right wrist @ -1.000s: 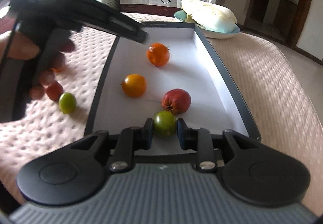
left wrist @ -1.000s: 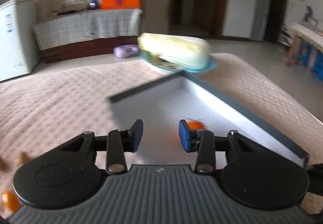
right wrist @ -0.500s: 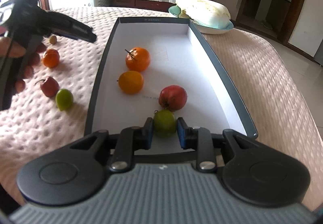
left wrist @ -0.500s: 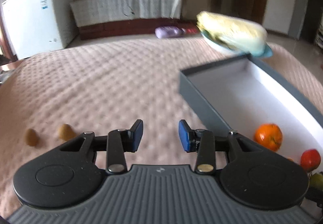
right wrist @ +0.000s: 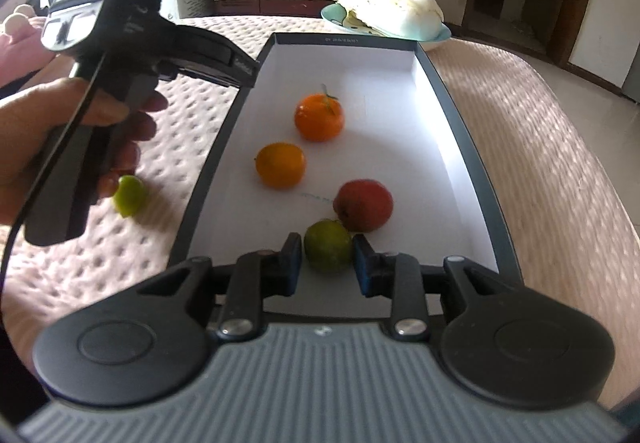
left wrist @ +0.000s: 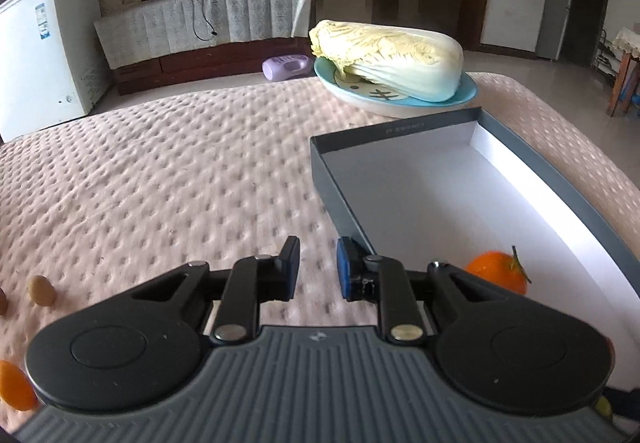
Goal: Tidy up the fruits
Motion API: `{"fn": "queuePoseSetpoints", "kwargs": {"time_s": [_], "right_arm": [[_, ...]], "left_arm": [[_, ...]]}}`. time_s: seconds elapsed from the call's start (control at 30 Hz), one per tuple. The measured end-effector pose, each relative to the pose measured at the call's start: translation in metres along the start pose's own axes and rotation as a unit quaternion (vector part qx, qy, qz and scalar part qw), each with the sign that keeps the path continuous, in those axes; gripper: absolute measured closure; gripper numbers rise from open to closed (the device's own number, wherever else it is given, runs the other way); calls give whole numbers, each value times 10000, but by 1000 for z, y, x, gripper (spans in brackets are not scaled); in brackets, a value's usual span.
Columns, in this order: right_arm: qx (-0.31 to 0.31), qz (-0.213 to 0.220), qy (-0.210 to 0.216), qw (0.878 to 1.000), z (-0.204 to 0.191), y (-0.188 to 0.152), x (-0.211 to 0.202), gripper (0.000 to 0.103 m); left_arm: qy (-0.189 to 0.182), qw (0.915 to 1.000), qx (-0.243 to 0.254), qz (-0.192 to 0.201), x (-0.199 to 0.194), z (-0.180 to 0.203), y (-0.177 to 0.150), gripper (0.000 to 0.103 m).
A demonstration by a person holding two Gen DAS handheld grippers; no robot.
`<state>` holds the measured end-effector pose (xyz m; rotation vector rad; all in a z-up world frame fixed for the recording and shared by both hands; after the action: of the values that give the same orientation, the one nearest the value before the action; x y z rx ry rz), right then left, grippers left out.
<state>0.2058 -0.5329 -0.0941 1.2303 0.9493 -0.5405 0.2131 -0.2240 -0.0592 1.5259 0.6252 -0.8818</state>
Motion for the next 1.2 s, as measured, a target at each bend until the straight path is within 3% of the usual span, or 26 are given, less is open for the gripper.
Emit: {"fn": "queuePoseSetpoints", "kwargs": {"time_s": [0.1, 0.23, 0.37, 0.57, 0.7, 0.83, 1.2], "right_arm": [[-309, 529, -84, 9981, -10, 7, -17, 74], [-144, 654, 24, 9978, -14, 10, -22, 73], [-281, 1024, 119, 9943, -31, 12, -42, 73], [-510, 1147, 452, 9911, -63, 11, -58, 73], [-681, 1050, 778, 9891, -85, 7, -57, 73], [-1021, 850, 789, 9880, -106, 6, -43, 74], [-873, 270, 615, 9939, -127, 17, 2, 73]], "left_arm": [[1, 9999, 104, 71, -11, -4, -4, 78], [17, 9997, 145, 189, -33, -13, -12, 78], [0, 9994, 119, 314, -63, -27, -22, 78], [-45, 9992, -86, 376, -104, -66, -49, 78], [-6, 9992, -266, 296, -132, -100, -82, 78], [7, 9994, -244, 259, -147, -113, -112, 78], [-6, 9998, 45, 212, -139, -121, -131, 78]]}}
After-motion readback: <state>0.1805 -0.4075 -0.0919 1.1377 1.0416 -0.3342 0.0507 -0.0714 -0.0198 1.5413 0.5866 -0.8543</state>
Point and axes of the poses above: each gripper's, at about its wrist camera, not at the fingertips, and x roughly the way its jaws point, z to its right, y to its top, the point moved 7 cm from there along x, roughly the way its jaws point, and after that the axes turned 13 degrees about -z, right-handed, at the moved point
